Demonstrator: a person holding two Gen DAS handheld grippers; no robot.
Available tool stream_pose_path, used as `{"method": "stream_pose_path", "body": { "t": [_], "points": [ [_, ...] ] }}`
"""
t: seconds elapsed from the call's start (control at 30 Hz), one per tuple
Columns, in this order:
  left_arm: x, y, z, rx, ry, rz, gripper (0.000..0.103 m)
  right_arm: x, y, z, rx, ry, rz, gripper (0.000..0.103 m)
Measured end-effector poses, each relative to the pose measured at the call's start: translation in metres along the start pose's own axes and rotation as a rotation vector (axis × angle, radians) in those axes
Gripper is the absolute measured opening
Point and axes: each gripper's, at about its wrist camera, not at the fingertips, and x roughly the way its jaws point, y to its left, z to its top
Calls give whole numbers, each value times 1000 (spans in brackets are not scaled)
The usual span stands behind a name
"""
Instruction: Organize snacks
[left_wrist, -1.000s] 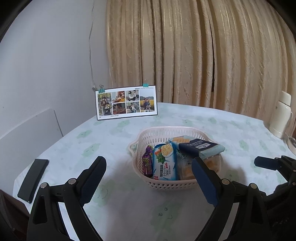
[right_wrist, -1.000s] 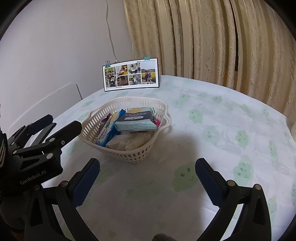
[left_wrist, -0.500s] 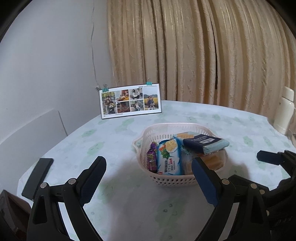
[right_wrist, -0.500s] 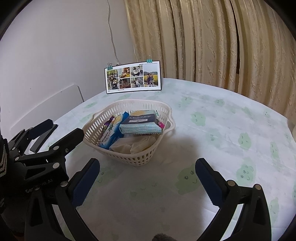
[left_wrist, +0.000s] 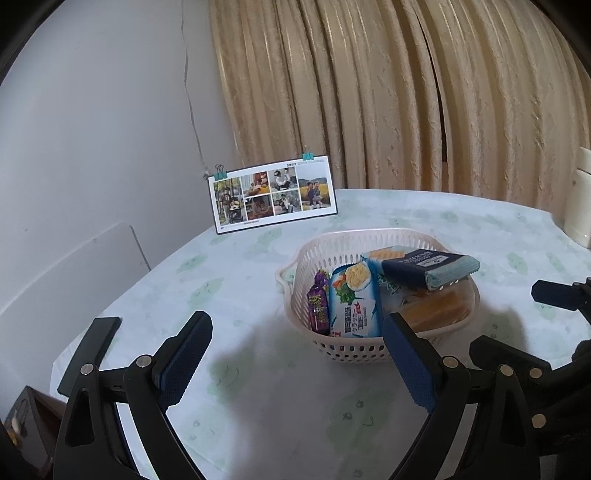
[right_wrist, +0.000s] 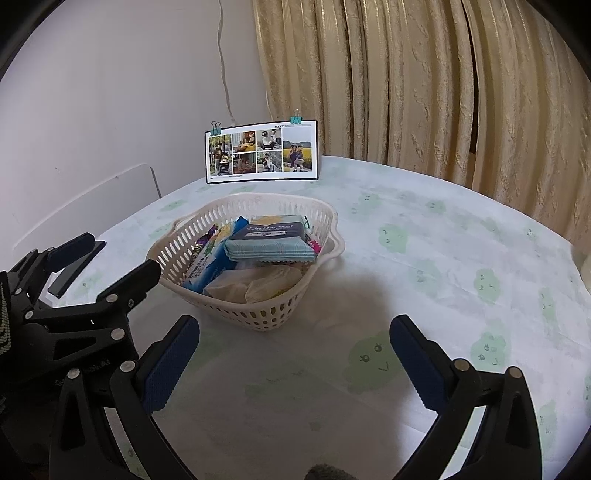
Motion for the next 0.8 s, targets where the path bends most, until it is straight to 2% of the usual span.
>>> {"method": "stream_pose_path", "body": {
  "t": [0.47,0.8],
  "points": [
    [1,-3,-1,6,5,2,93,2,1,-2,-12,-3,-8,103],
    [3,0,-2,12,8,9,93,1,7,-3,-66,-17,-20,103]
  ]
}}
